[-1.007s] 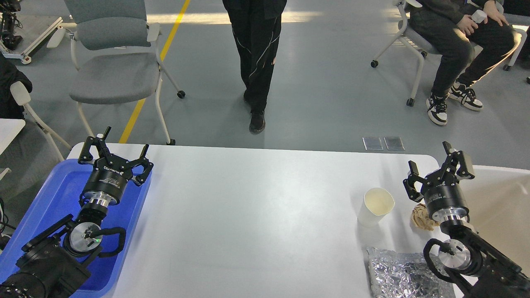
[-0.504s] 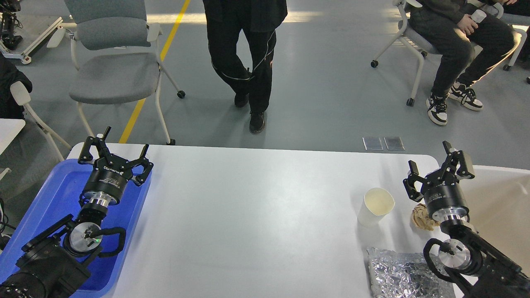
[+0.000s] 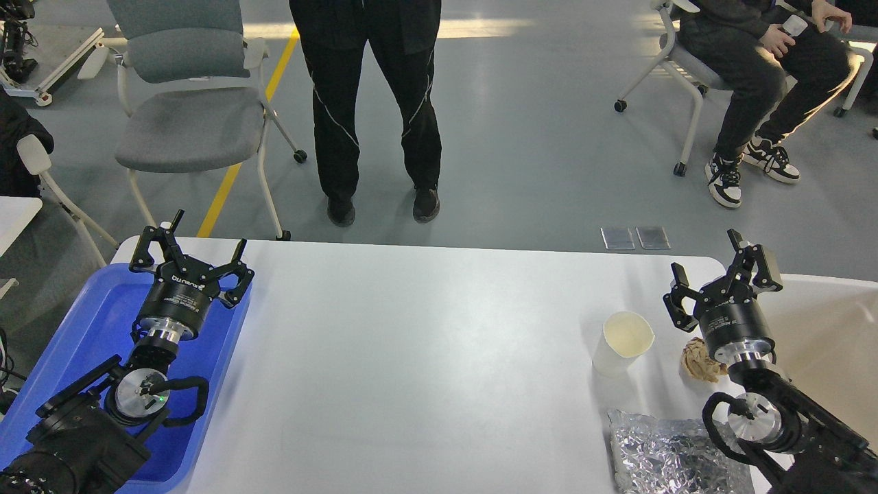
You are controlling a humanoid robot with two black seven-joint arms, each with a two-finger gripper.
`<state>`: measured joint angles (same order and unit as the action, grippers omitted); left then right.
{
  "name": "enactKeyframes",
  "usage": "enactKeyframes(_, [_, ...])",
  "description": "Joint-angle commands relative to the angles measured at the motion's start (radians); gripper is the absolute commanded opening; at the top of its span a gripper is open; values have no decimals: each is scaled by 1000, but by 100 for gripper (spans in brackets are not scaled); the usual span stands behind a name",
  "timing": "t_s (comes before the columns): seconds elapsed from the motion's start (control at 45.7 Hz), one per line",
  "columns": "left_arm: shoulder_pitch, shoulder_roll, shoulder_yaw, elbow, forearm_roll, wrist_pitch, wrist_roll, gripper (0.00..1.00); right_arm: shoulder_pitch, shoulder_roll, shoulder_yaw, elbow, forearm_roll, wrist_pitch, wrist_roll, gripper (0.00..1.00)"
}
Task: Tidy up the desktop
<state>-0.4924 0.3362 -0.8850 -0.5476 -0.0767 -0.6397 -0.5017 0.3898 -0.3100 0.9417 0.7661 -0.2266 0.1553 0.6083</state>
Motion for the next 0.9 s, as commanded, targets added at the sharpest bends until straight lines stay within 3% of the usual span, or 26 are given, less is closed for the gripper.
enactKeyframes(0.0, [0, 0, 0, 0, 0, 0, 0, 100, -2, -21, -6, 21, 1, -3, -35, 100])
enactKeyframes(0.109, [0, 0, 0, 0, 0, 0, 0, 100, -2, -34, -6, 28, 1, -3, -62, 100])
enactKeyframes(0.394, [0, 0, 0, 0, 0, 0, 0, 100, 4, -100, -60, 54, -2, -8, -64, 100])
enactKeyframes(0.766, [0, 0, 0, 0, 0, 0, 0, 100, 106, -426, -339, 217, -19, -5, -64, 100])
enactKeyframes(0.876, [0, 0, 0, 0, 0, 0, 0, 100, 168, -511, -481, 268, -34, -3, -84, 100])
